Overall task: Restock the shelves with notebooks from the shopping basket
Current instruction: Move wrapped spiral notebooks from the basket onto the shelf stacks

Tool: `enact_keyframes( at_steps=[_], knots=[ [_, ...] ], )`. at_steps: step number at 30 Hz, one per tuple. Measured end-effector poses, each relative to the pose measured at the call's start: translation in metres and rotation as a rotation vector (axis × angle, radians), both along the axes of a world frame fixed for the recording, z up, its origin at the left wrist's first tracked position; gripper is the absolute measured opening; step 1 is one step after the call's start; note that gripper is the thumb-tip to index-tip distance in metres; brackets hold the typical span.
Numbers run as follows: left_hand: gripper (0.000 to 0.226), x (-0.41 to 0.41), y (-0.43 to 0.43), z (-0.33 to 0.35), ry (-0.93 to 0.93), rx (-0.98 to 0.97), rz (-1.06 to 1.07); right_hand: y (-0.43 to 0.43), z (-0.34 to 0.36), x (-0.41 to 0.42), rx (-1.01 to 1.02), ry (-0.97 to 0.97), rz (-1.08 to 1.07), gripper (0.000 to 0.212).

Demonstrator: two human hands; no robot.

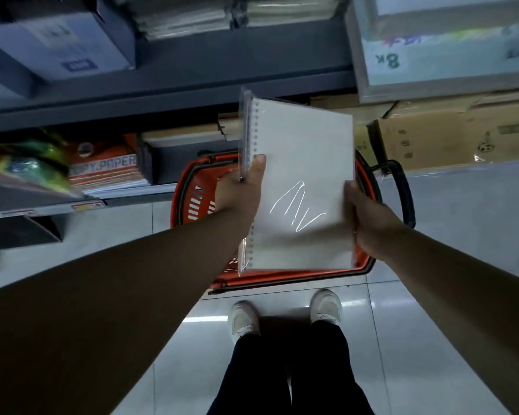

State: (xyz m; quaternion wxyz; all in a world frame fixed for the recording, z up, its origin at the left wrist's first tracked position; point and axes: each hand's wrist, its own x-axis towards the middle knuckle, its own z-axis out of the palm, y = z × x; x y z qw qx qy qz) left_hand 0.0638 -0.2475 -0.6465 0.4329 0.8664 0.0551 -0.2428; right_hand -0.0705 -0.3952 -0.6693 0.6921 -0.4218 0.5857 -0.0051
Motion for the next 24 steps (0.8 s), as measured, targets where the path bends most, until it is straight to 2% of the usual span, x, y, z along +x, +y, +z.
enact_keyframes(
  at_steps=[3,6,9,13,15,20,24],
  knots=[
    [0.049,-0.001,0.003,0.020,-0.048,0.066,0.052,0.005,0.021,-0.006,-0.155,0.100,0.061,0.055],
    [0.051,-0.008,0.004,0.043,-0.052,0.086,0.088,0.009,0.048,-0.010,-0.264,0.143,0.101,0.054],
    [0.051,-0.011,0.005,0.067,-0.024,0.091,0.026,0.010,0.075,-0.017,-0.392,0.146,0.142,0.063],
    [0.047,-0.005,-0.001,0.106,-0.054,0.121,-0.077,0.008,0.120,-0.020,-0.571,0.191,0.273,0.052],
    [0.047,-0.005,-0.003,0.127,-0.084,0.117,-0.130,0.010,0.141,-0.021,-0.645,0.205,0.329,0.054],
    [0.052,-0.011,0.009,0.177,-0.083,0.067,-0.114,0.021,0.195,-0.025,-0.735,0.173,0.382,0.060],
    [0.048,-0.023,0.022,0.217,-0.066,0.057,-0.088,0.028,0.235,-0.035,-0.709,0.088,0.337,0.058]
  ],
)
